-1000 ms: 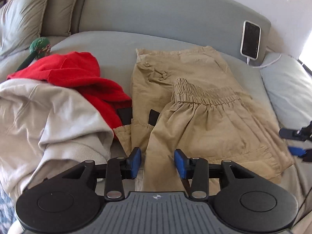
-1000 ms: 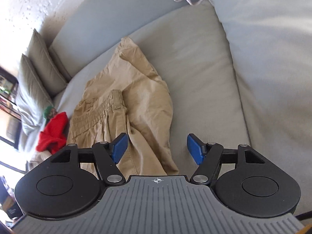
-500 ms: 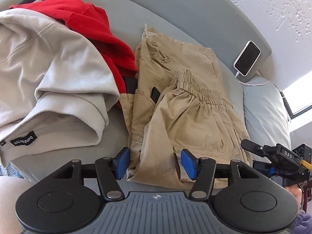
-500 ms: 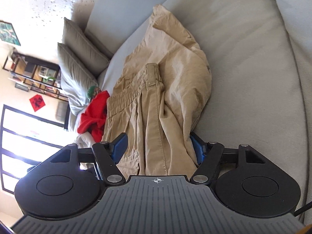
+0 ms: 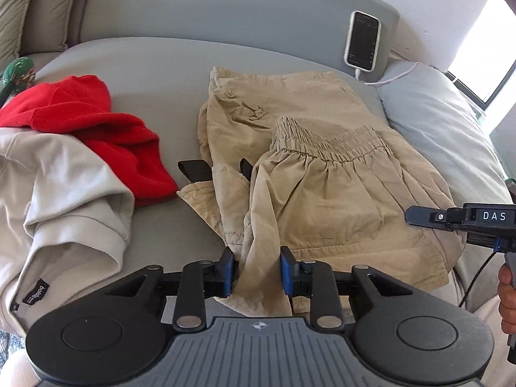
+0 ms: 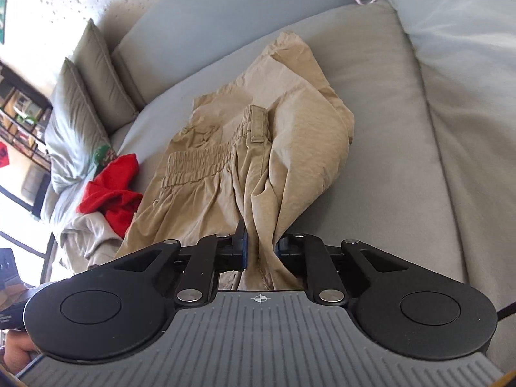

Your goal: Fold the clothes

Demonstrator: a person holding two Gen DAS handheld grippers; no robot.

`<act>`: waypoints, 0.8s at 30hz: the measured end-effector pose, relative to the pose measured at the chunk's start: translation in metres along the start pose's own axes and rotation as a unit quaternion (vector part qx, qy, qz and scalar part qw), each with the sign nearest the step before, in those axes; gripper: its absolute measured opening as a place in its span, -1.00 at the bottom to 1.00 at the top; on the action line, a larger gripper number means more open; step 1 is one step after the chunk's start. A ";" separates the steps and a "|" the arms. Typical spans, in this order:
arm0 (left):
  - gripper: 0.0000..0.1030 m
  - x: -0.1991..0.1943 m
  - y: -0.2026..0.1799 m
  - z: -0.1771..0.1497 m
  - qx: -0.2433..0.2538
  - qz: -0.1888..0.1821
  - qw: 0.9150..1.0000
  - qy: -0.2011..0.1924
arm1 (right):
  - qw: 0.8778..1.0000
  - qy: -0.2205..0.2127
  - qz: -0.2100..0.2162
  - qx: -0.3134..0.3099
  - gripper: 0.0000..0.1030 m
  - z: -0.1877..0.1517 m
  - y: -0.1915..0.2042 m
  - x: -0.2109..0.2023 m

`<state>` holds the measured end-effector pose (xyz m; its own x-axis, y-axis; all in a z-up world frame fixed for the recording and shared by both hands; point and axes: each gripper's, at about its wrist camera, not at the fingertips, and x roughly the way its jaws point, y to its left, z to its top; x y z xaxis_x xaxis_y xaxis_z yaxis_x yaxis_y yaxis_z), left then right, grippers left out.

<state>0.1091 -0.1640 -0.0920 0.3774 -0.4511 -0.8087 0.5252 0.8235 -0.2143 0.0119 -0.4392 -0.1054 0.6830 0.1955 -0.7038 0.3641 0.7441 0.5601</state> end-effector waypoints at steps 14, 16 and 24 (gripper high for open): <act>-0.17 -0.047 -0.003 -0.042 0.030 0.031 0.999 -0.005 | 0.997 0.006 -0.060 0.050 -0.01 -0.086 -0.005 -0.061; -0.13 -0.059 0.001 -0.048 0.014 0.030 0.999 -0.013 | 0.997 -0.007 -0.066 0.037 0.06 -0.092 -0.002 -0.081; -0.15 -0.073 -0.016 -0.053 0.001 0.003 0.997 -0.080 | 0.990 -0.092 -0.111 -0.014 0.31 -0.096 0.020 -0.130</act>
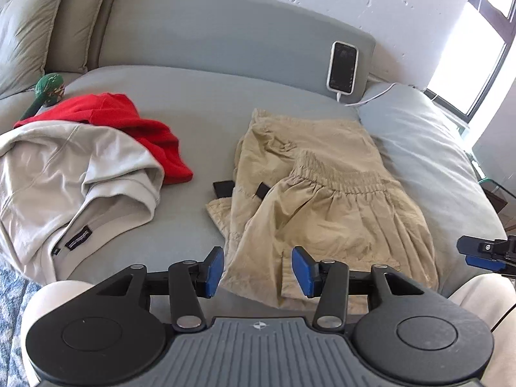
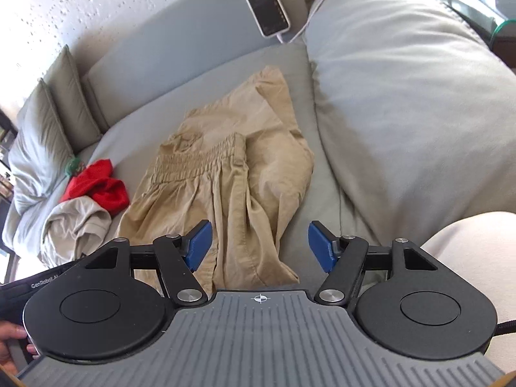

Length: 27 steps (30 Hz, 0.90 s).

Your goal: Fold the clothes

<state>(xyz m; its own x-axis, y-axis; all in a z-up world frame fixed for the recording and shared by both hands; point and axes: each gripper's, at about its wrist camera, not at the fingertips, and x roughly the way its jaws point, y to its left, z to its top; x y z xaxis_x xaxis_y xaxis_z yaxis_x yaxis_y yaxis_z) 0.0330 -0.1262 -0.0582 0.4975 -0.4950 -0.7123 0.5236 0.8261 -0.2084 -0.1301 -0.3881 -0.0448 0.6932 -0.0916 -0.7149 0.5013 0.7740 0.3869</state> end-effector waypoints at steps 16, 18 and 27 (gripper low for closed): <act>-0.87 0.079 -0.003 -0.003 0.018 0.046 0.998 0.041 | 0.971 0.011 -0.063 -0.231 -0.98 -0.034 0.056 0.093; -0.87 0.077 -0.002 -0.001 0.014 0.041 0.998 0.044 | 0.975 0.017 -0.051 -0.215 -0.97 -0.029 0.049 0.087; -0.75 0.027 -0.030 0.021 0.035 -0.029 0.999 -0.020 | 0.986 -0.018 0.010 -0.166 -0.81 0.011 0.051 0.040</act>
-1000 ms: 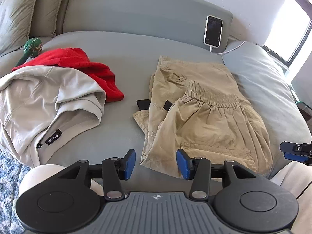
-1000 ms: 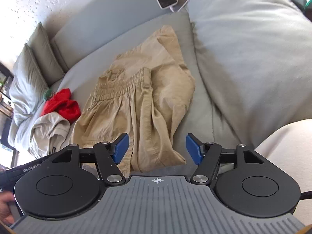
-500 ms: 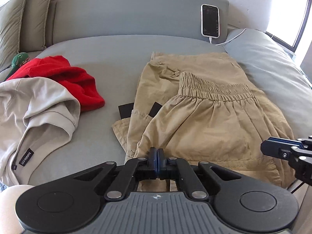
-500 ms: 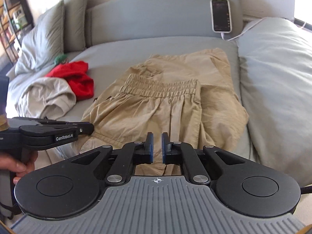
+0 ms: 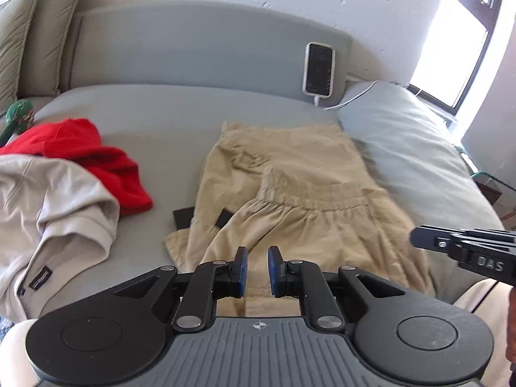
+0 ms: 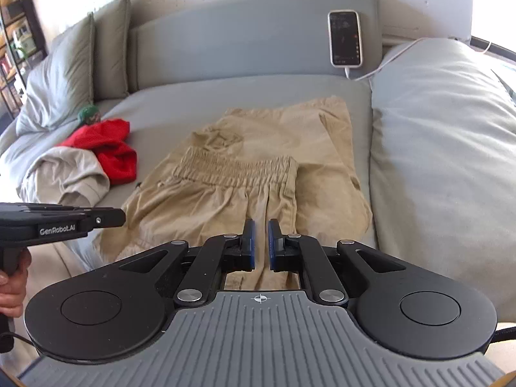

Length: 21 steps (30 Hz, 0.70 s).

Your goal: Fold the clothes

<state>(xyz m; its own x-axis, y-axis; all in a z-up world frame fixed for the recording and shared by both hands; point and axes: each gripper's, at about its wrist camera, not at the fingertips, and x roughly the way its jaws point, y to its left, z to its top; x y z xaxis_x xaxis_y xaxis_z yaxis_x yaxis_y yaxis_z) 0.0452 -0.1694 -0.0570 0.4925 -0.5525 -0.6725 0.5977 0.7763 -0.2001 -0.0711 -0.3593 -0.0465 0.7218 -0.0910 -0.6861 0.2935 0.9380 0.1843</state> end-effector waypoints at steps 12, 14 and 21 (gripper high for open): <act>-0.82 0.108 -0.015 0.028 0.007 0.028 0.998 0.050 | 0.999 0.027 -0.020 0.007 -0.81 0.029 -0.002 0.080; -0.81 0.117 -0.012 0.026 0.005 0.028 0.998 0.061 | 0.998 0.051 -0.025 0.017 -0.88 0.023 -0.009 0.100; -0.81 0.119 -0.010 0.025 0.013 0.026 0.997 0.069 | 0.997 0.076 -0.026 0.007 -0.89 0.022 -0.010 0.109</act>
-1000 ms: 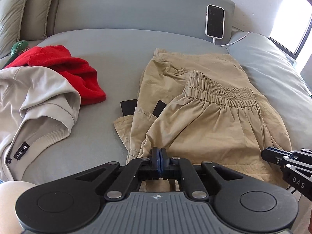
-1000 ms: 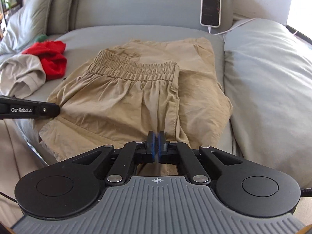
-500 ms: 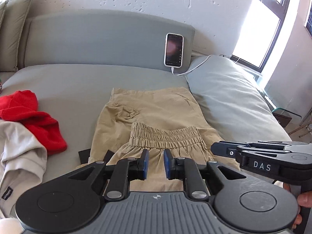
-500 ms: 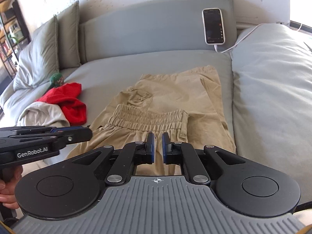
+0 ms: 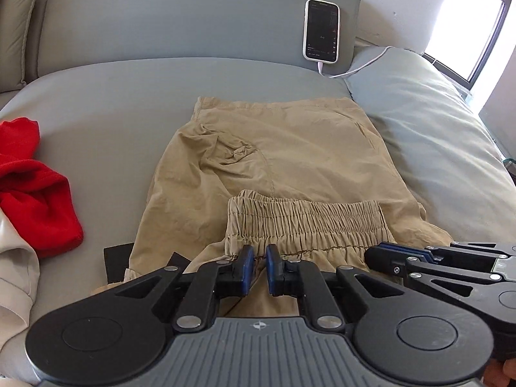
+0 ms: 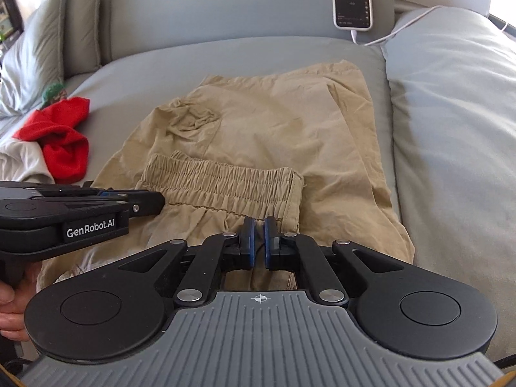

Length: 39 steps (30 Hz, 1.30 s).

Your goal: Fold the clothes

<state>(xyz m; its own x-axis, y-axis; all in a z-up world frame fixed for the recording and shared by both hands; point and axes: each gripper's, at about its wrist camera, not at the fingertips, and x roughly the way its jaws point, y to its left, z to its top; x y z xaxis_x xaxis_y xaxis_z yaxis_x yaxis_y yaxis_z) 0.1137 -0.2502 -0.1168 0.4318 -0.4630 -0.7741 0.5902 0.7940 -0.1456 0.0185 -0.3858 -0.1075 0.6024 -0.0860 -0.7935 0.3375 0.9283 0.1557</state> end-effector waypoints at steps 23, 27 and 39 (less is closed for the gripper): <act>-0.19 -0.120 -0.020 -0.040 -0.019 -0.009 0.997 -0.074 | 0.981 -0.034 0.102 0.163 -0.03 -0.042 -0.030 -0.135; -0.18 -0.117 -0.019 -0.043 -0.023 -0.007 0.998 -0.064 | 0.981 -0.034 0.106 0.157 -0.03 -0.042 -0.026 -0.136; -0.18 -0.081 -0.023 -0.022 -0.015 -0.032 0.999 -0.036 | 0.983 -0.044 0.063 0.168 0.55 -0.012 -0.079 -0.123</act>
<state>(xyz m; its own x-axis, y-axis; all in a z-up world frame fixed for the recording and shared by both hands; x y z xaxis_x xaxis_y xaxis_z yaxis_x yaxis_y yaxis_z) 0.0497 -0.2223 -0.0641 0.4421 -0.5394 -0.7166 0.5981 0.7727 -0.2127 -0.0912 -0.4436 -0.0291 0.7099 -0.0217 -0.7039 0.4666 0.7632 0.4470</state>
